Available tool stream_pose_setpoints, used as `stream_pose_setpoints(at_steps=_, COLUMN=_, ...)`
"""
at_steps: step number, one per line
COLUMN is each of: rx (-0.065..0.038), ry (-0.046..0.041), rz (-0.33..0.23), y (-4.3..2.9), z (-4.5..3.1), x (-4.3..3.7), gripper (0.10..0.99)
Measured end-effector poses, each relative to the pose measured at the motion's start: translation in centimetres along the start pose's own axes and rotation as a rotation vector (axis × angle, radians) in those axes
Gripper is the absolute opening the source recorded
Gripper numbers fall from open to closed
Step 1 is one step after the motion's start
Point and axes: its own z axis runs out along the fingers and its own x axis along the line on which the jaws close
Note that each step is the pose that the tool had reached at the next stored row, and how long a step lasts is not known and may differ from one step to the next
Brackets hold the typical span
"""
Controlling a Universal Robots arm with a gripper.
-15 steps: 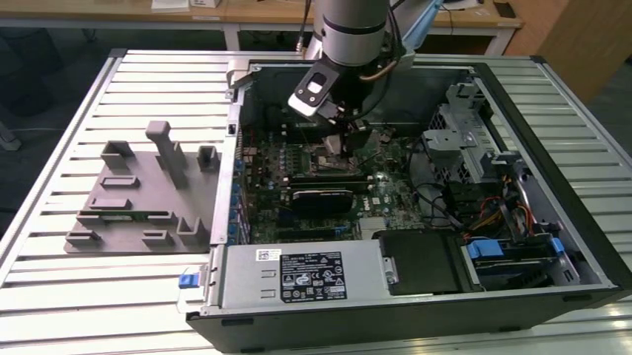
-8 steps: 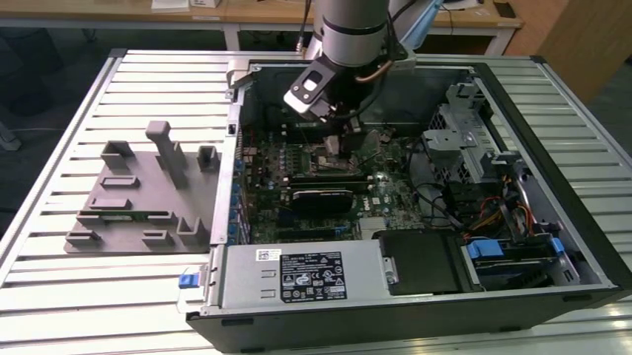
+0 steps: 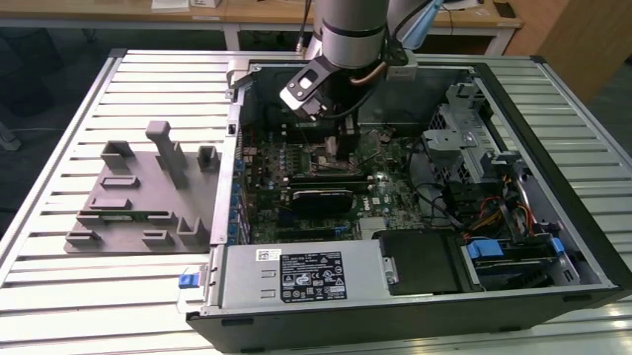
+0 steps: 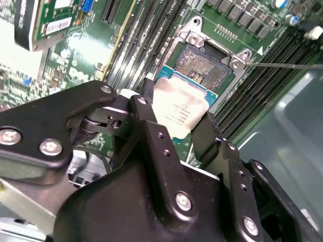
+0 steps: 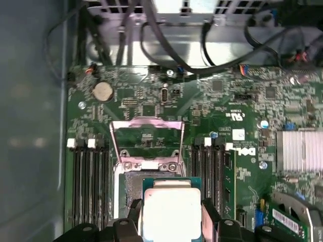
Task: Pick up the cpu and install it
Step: 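Place the cpu into insertion slot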
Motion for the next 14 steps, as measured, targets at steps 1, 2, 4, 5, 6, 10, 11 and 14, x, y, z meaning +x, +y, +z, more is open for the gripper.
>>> stream_pose_setpoints(at_steps=1, rx=0.0, ry=-0.0003, rz=0.006, y=-0.01, z=0.08, x=0.02, gripper=0.541)
stream_pose_setpoints(at_steps=2, rx=0.0, ry=-0.0002, rz=0.007, y=-0.01, z=0.2, x=0.04, gripper=0.541)
stream_pose_setpoints(at_steps=4, rx=0.0, ry=-0.0003, rz=0.006, y=-0.02, z=0.48, x=0.06, gripper=0.541)
stream_pose_setpoints(at_steps=5, rx=0.0, ry=-0.0002, rz=0.005, y=-0.03, z=0.62, x=0.08, gripper=0.541)
stream_pose_setpoints(at_steps=6, rx=0.0, ry=-0.0001, rz=0.001, y=-0.03, z=0.74, x=0.1, gripper=0.541)
stream_pose_setpoints(at_steps=10, rx=0.0, ry=-0.0006, rz=-0.019, y=-0.04, z=1.06, x=0.14, gripper=0.541)
stream_pose_setpoints(at_steps=11, rx=0.0, ry=-0.0005, rz=-0.023, y=-0.05, z=1.11, x=0.14, gripper=0.541)
stream_pose_setpoints(at_steps=14, rx=0.0, ry=-0.0008, rz=-0.024, y=-0.05, z=1.13, x=0.14, gripper=0.541)
